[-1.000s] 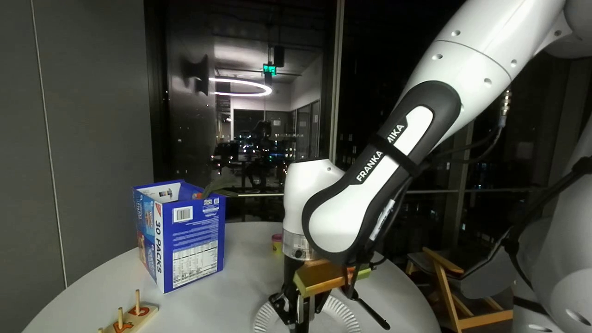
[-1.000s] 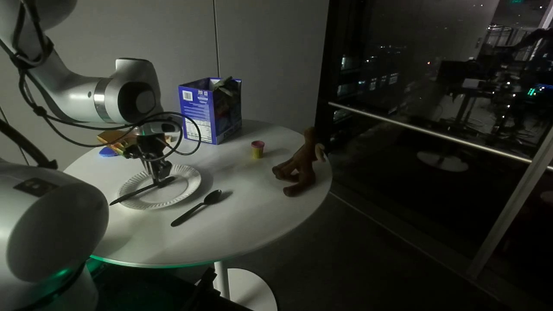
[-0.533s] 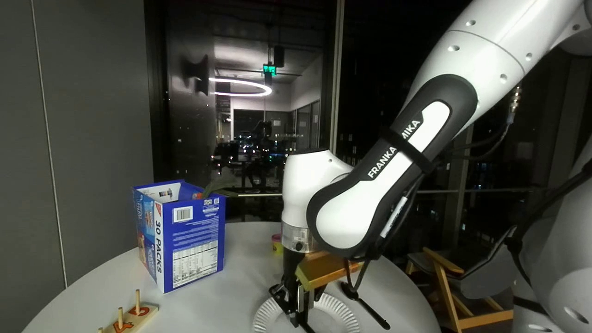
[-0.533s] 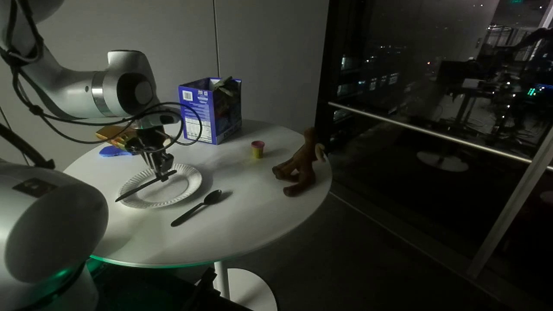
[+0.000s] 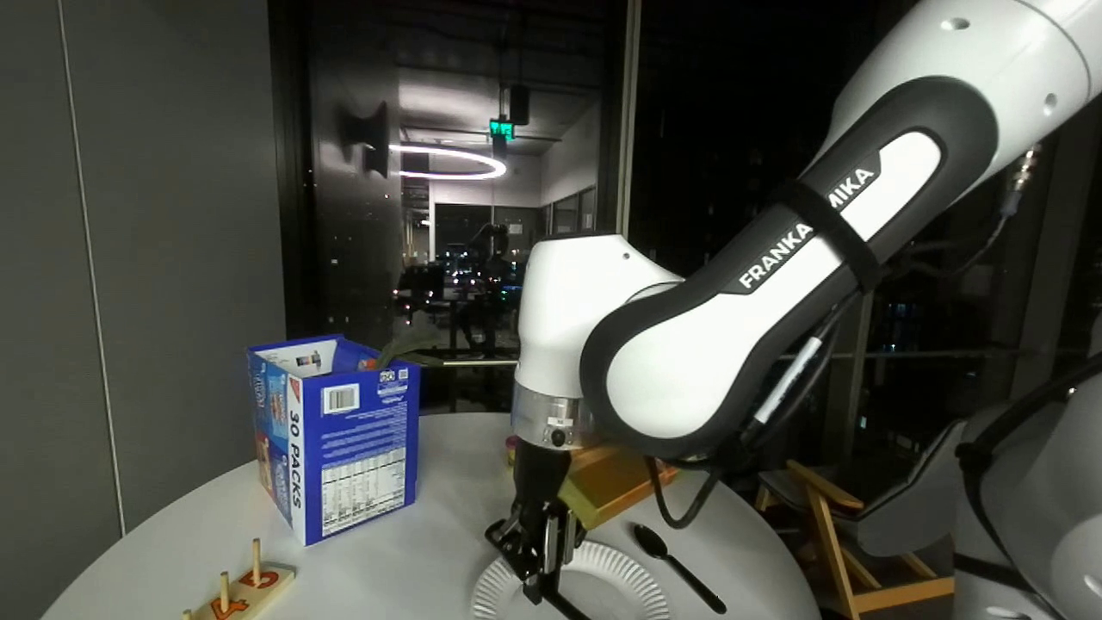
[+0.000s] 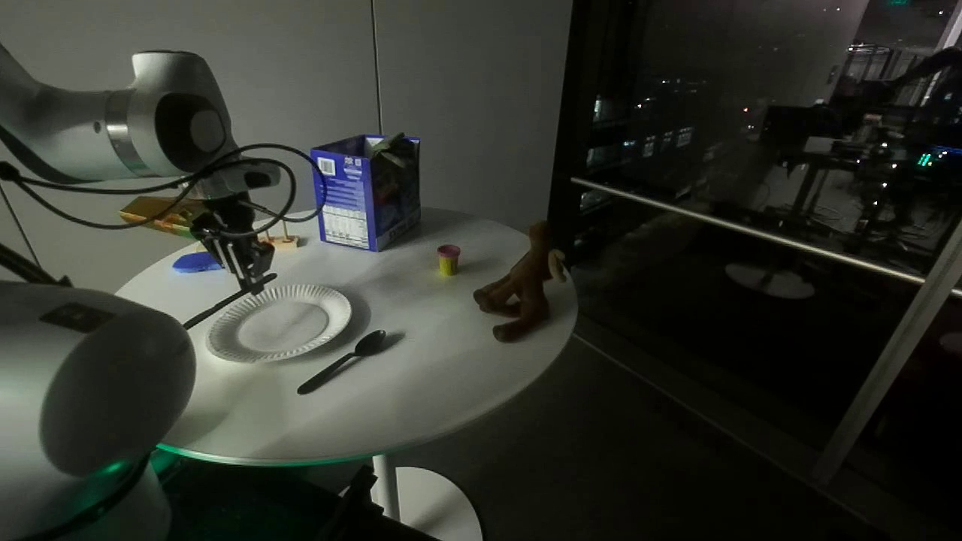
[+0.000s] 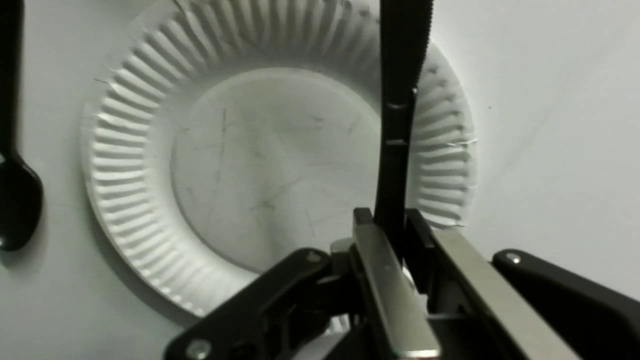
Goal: Remove the spoon and knife from the white plate then place the radish from the blue box on the plate.
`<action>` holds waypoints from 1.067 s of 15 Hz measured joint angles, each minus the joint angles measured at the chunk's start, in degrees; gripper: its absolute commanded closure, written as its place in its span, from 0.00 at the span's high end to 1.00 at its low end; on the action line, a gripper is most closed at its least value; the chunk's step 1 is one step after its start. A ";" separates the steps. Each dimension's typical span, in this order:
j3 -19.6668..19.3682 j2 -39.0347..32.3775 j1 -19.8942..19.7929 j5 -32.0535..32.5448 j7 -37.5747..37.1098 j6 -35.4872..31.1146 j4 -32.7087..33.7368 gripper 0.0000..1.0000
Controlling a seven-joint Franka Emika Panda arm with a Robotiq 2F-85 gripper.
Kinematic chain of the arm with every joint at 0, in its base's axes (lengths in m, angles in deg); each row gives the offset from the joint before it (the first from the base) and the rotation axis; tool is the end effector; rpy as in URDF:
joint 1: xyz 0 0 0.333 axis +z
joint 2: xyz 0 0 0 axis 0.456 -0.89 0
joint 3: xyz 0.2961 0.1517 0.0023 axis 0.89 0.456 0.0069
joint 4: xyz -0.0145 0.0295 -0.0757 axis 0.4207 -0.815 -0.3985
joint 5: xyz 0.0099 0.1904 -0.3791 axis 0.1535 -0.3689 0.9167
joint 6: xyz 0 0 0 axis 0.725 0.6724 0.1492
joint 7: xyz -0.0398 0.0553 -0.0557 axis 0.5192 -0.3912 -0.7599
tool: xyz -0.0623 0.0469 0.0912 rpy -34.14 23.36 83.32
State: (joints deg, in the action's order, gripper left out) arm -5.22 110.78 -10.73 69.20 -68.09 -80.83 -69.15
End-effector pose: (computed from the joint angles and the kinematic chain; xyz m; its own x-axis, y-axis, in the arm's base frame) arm 0.3373 0.2204 0.3111 0.9921 0.0429 0.1180 0.0406 -0.9989 0.0213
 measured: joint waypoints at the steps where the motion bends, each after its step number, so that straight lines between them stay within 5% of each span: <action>1: 0.00 0.46 0.55 -0.58 1.36 0.23 0.01 0.11; 9: -0.38 0.76 1.27 2.02 14.86 2.35 1.64 0.10; 16: -6.69 -0.12 1.03 5.35 39.44 9.54 5.01 0.11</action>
State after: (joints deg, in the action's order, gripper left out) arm -11.91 110.66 -9.69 74.55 -28.65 -71.30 -64.14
